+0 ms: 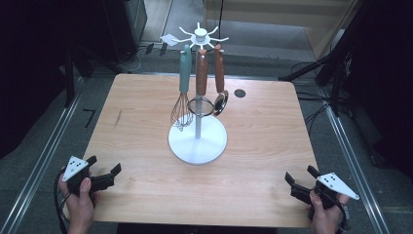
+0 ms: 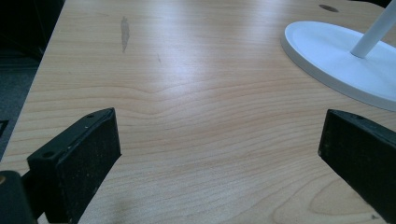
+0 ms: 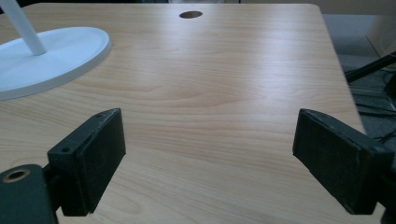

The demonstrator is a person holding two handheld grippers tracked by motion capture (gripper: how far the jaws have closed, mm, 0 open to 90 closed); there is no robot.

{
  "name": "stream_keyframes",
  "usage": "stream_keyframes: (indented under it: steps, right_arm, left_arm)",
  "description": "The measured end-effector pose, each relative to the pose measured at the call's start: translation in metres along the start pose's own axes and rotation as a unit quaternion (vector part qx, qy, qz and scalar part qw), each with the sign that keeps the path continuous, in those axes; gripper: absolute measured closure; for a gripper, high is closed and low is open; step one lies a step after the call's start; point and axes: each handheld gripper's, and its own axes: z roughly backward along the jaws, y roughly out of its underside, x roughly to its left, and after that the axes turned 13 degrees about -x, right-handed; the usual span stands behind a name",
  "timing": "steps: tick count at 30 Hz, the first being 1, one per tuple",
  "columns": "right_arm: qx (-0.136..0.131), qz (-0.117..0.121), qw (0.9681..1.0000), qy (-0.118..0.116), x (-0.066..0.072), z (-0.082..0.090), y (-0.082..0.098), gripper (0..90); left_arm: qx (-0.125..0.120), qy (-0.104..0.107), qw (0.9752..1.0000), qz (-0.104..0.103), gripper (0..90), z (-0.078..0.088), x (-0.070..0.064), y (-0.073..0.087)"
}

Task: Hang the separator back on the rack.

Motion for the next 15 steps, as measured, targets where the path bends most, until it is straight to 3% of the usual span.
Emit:
stream_keyframes:
  steps: [5,10,15]
  right_arm:
    - [0.003,-0.014,0.9998,0.012,-0.010,0.004,0.004,10.2]
    - [0.010,-0.001,0.9997,0.022,-0.013,0.005,0.006,10.2]
    - [0.006,-0.026,0.9992,0.030,-0.019,0.008,0.008,10.4]
  left_arm:
    - [0.001,0.000,1.0000,-0.002,0.0,0.000,0.000,0.000]
    - [0.002,0.001,1.0000,-0.003,0.0,0.000,0.000,0.000]
    - [0.003,0.001,1.0000,0.002,0.0,-0.001,0.000,0.000]
